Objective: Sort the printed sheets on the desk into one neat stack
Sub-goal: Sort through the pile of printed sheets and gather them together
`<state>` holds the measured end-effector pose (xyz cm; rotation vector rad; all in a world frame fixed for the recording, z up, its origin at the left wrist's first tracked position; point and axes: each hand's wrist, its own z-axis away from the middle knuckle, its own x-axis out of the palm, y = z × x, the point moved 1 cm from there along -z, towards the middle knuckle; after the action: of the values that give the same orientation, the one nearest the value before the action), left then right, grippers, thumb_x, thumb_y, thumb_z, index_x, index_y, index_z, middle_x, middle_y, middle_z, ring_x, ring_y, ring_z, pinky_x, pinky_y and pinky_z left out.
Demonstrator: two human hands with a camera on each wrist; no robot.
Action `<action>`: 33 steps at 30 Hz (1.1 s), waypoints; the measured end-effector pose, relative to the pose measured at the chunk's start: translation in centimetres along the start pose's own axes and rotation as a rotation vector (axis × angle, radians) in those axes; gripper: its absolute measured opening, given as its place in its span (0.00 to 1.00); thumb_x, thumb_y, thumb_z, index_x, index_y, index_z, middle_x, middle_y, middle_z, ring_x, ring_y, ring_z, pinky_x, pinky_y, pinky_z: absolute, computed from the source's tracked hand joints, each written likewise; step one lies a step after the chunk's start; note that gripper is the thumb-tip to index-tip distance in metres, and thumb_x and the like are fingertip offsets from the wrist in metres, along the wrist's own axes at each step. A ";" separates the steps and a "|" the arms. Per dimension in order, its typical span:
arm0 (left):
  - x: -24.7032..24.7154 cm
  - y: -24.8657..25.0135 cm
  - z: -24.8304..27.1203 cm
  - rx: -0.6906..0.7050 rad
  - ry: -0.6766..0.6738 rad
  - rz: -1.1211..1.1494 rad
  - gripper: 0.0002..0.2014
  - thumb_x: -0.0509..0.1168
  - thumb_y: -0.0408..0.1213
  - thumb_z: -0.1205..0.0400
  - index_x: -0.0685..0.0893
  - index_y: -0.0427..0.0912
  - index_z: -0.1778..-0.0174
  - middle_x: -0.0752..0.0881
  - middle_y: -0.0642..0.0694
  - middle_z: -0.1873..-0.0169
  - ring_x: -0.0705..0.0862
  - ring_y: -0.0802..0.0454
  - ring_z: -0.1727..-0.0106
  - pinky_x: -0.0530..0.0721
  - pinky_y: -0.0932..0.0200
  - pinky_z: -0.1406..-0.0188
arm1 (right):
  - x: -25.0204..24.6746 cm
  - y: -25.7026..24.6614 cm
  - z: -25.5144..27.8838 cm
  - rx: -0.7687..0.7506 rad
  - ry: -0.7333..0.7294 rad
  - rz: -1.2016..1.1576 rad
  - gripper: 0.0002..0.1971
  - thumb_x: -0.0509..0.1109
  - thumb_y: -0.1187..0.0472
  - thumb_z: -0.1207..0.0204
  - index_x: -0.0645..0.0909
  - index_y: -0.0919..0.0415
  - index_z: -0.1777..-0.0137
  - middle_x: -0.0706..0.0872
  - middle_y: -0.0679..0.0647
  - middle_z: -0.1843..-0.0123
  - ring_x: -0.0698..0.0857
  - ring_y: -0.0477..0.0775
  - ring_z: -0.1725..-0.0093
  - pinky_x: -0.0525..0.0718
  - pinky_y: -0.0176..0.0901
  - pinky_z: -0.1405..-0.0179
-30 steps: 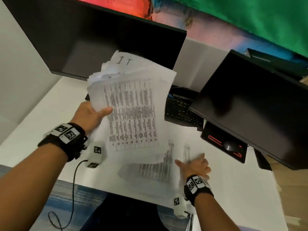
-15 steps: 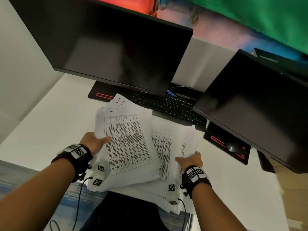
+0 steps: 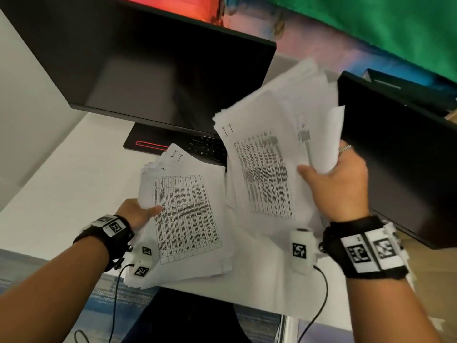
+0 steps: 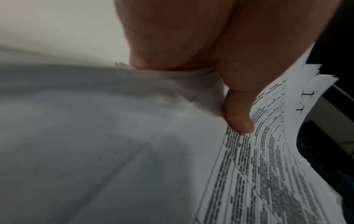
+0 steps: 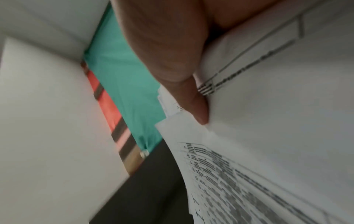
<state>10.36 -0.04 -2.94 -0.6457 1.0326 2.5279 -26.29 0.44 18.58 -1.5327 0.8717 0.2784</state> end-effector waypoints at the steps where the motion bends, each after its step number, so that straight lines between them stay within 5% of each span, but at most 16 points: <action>1: 0.6 0.3 0.2 0.011 0.002 -0.023 0.19 0.74 0.50 0.21 0.86 0.38 0.45 0.89 0.41 0.56 0.87 0.43 0.59 0.81 0.56 0.64 | -0.9 -0.8 -0.3 0.008 0.001 -0.084 0.19 0.82 0.65 0.34 0.83 0.53 0.44 0.87 0.43 0.54 0.87 0.43 0.56 0.82 0.33 0.62; 4: 2.6 0.7 0.1 0.067 -0.010 -0.063 0.12 0.74 0.46 0.20 0.82 0.42 0.54 0.87 0.44 0.62 0.83 0.50 0.66 0.77 0.60 0.72 | -1.6 -1.3 -0.7 0.047 -0.052 -0.294 0.21 0.83 0.68 0.35 0.84 0.51 0.46 0.90 0.40 0.53 0.90 0.38 0.54 0.87 0.31 0.59; 6: 3.1 0.9 0.1 0.110 -0.029 -0.097 0.10 0.69 0.40 0.17 0.82 0.41 0.62 0.87 0.43 0.60 0.82 0.47 0.65 0.79 0.58 0.66 | -0.1 0.0 -0.7 0.110 -0.144 -0.387 0.22 0.83 0.71 0.35 0.84 0.53 0.44 0.92 0.45 0.49 0.92 0.44 0.50 0.89 0.40 0.55; 8: 3.2 0.8 -0.4 0.114 -0.084 -0.097 0.10 0.66 0.41 0.16 0.87 0.38 0.57 0.89 0.40 0.52 0.85 0.43 0.55 0.83 0.51 0.54 | 3.2 2.4 -0.6 0.231 -0.276 -0.409 0.23 0.83 0.71 0.35 0.85 0.54 0.42 0.92 0.49 0.47 0.92 0.50 0.48 0.90 0.47 0.53; 11: 2.7 0.5 -0.7 0.005 -0.142 0.216 0.25 0.58 0.59 0.13 0.86 0.38 0.48 0.88 0.40 0.46 0.85 0.41 0.45 0.81 0.49 0.42 | 9.3 6.7 0.1 0.473 -0.456 -0.348 0.21 0.84 0.67 0.34 0.84 0.53 0.42 0.92 0.52 0.45 0.90 0.56 0.47 0.89 0.56 0.45; 13: 3.0 -0.2 -1.5 -0.124 -0.194 0.492 0.39 0.55 0.74 0.23 0.87 0.38 0.43 0.90 0.38 0.43 0.87 0.39 0.42 0.81 0.42 0.32 | 12.9 9.5 0.7 0.587 -0.486 -0.263 0.27 0.84 0.62 0.33 0.81 0.54 0.35 0.90 0.54 0.42 0.89 0.57 0.45 0.87 0.56 0.42; 16: 3.8 -0.6 -2.5 -0.061 -0.198 0.360 0.59 0.52 0.87 0.43 0.83 0.39 0.34 0.85 0.39 0.36 0.83 0.39 0.35 0.73 0.35 0.23 | 16.0 12.1 1.5 0.616 -0.457 -0.088 0.37 0.79 0.59 0.26 0.66 0.57 0.19 0.81 0.61 0.27 0.83 0.61 0.31 0.78 0.52 0.26; 18: 4.5 -0.1 -2.4 0.016 -0.205 0.235 0.61 0.49 0.83 0.38 0.76 0.29 0.28 0.81 0.27 0.32 0.79 0.28 0.29 0.68 0.28 0.22 | 16.7 12.5 2.4 0.565 -0.532 0.051 0.36 0.70 0.62 0.18 0.56 0.62 0.14 0.72 0.60 0.19 0.75 0.61 0.22 0.68 0.45 0.22; 20: 5.0 0.3 -2.7 0.048 -0.198 0.166 0.56 0.50 0.73 0.27 0.65 0.20 0.25 0.71 0.17 0.28 0.69 0.16 0.27 0.68 0.22 0.28 | 17.1 12.9 3.2 0.539 -0.579 0.129 0.35 0.63 0.64 0.15 0.51 0.63 0.12 0.66 0.58 0.15 0.69 0.60 0.18 0.64 0.41 0.21; 22: 5.2 -0.1 -3.3 0.036 -0.171 0.125 0.51 0.51 0.69 0.24 0.65 0.21 0.25 0.72 0.18 0.30 0.72 0.16 0.29 0.73 0.23 0.32 | 17.3 13.2 3.5 0.546 -0.565 0.179 0.32 0.59 0.66 0.14 0.51 0.65 0.13 0.62 0.59 0.14 0.66 0.59 0.17 0.62 0.40 0.21; 24: 5.3 -0.1 -3.9 0.033 -0.124 0.056 0.44 0.53 0.67 0.25 0.73 0.29 0.28 0.86 0.26 0.42 0.87 0.28 0.44 0.85 0.34 0.41 | 17.7 13.6 3.4 0.534 -0.576 0.212 0.31 0.57 0.67 0.14 0.53 0.66 0.13 0.63 0.60 0.14 0.66 0.60 0.17 0.61 0.41 0.20; 27: 4.4 1.6 -2.9 0.105 -0.141 -0.062 0.25 0.55 0.52 0.17 0.78 0.35 0.35 0.86 0.42 0.59 0.85 0.45 0.61 0.85 0.53 0.60 | 17.8 13.6 2.6 0.516 -0.519 0.264 0.29 0.59 0.70 0.15 0.59 0.66 0.15 0.70 0.63 0.18 0.72 0.62 0.20 0.67 0.44 0.22; 29: 4.0 2.1 -2.7 0.114 -0.121 -0.141 0.17 0.53 0.40 0.13 0.79 0.34 0.37 0.86 0.41 0.54 0.84 0.41 0.55 0.78 0.56 0.58 | 17.7 13.8 2.0 0.525 -0.468 0.230 0.25 0.63 0.70 0.17 0.69 0.66 0.20 0.77 0.62 0.23 0.78 0.63 0.26 0.73 0.43 0.28; 33: 4.0 1.3 -3.4 0.111 -0.051 -0.141 0.15 0.53 0.36 0.13 0.79 0.33 0.37 0.86 0.34 0.42 0.84 0.37 0.46 0.77 0.53 0.48 | 16.8 13.6 1.8 0.552 -0.414 0.149 0.19 0.68 0.70 0.20 0.79 0.64 0.29 0.87 0.62 0.35 0.86 0.62 0.36 0.78 0.38 0.42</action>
<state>7.39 -2.87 -6.46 -0.5974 1.0627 2.3360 -23.24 -2.82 -2.69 -0.8579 0.6590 0.4074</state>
